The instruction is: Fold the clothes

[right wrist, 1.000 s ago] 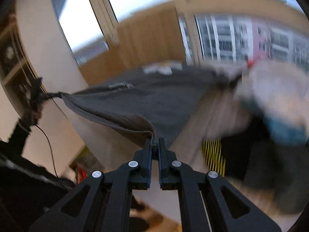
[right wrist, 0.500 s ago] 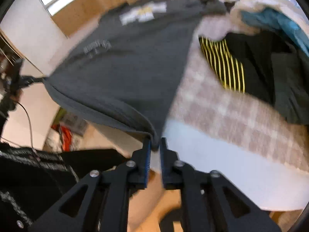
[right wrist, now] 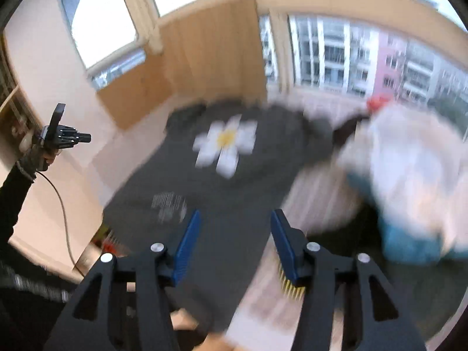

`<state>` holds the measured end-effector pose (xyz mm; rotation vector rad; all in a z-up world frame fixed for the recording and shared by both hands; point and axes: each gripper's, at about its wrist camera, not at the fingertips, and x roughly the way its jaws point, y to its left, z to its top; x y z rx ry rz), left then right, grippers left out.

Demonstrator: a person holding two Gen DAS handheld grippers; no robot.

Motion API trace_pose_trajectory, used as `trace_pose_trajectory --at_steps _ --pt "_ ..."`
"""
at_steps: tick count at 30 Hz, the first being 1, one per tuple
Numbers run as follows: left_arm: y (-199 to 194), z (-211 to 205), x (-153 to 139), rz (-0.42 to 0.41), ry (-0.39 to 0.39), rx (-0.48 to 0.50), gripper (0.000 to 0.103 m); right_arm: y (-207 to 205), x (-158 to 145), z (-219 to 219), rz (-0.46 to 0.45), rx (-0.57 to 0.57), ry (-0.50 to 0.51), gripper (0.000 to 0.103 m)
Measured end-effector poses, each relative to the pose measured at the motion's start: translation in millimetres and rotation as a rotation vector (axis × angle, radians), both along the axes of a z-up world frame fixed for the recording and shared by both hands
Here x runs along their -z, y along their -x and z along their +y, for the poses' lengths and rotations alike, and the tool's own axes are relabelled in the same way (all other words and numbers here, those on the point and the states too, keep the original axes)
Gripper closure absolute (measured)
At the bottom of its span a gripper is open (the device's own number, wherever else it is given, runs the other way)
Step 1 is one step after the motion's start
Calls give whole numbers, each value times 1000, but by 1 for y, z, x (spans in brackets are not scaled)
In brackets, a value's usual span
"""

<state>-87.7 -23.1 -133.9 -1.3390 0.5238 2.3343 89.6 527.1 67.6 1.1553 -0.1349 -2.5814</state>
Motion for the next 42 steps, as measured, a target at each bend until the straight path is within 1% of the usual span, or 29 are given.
trace_pose_trajectory --at_steps 2,3,4,5,6,8,9,10,12,14,16,17,19,21,23,24,26,28,29,30,31,32,33,34,35,38,39,41,42 --pt "35 6 -22 40 12 12 83 45 -14 5 14 28 -6 53" --pt "52 10 -33 60 18 19 74 76 -17 11 18 61 -1 53" --pt "70 13 -45 79 24 25 69 103 -16 16 20 88 16 53" --pt "92 19 -49 89 19 33 69 128 -12 21 13 103 41 53" --pt "119 28 -40 79 -1 42 69 164 -3 21 -5 116 52 53" --pt "164 45 -17 46 -28 55 69 209 23 15 -44 143 -22 53" --pt "185 56 -1 27 -26 70 69 231 38 12 -77 152 -59 53" --pt "202 66 19 8 7 93 69 252 54 10 -109 161 -93 53" --pt "222 81 53 -11 82 127 69 285 88 9 -159 156 -115 53" --pt "247 91 88 -41 134 140 69 312 117 9 -190 150 -155 53" --pt "265 93 109 -65 142 142 69 329 135 15 -212 153 -196 53" --pt "274 94 117 -65 161 143 68 340 144 20 -227 152 -215 53" --pt "289 91 126 -61 184 134 68 357 157 33 -251 152 -240 53" --pt "298 85 128 -61 176 124 68 372 167 44 -259 152 -258 53" --pt "301 78 128 -54 163 122 60 384 175 58 -267 159 -243 53" --pt "302 76 131 -62 164 130 52 390 180 63 -281 159 -233 53" --pt "302 74 141 -91 200 143 51 400 194 68 -315 150 -238 53" --pt "299 73 149 -105 221 157 51 408 206 67 -327 135 -274 53" --pt "297 72 151 -110 220 161 53 409 207 67 -330 129 -273 53" --pt "295 71 153 -123 213 163 58 412 211 67 -338 120 -265 53" --pt "294 70 154 -137 200 164 79 413 215 67 -346 115 -262 53" --pt "293 69 154 -153 177 163 96 414 218 67 -354 111 -259 53" --pt "291 67 152 -161 166 155 101 413 219 68 -353 105 -248 60" --pt "289 63 150 -154 175 135 101 412 218 68 -347 89 -231 70" --pt "287 60 147 -147 185 114 101 410 216 68 -342 75 -218 97" --pt "280 42 135 -111 221 48 101 402 208 65 -311 83 -287 97" --pt "279 31 132 -99 241 14 101 400 210 69 -320 111 -308 97" --pt "282 1 133 -103 302 -89 101 397 213 77 -337 166 -350 97" --pt "285 -15 140 -114 353 -148 102 395 214 82 -345 193 -370 97"
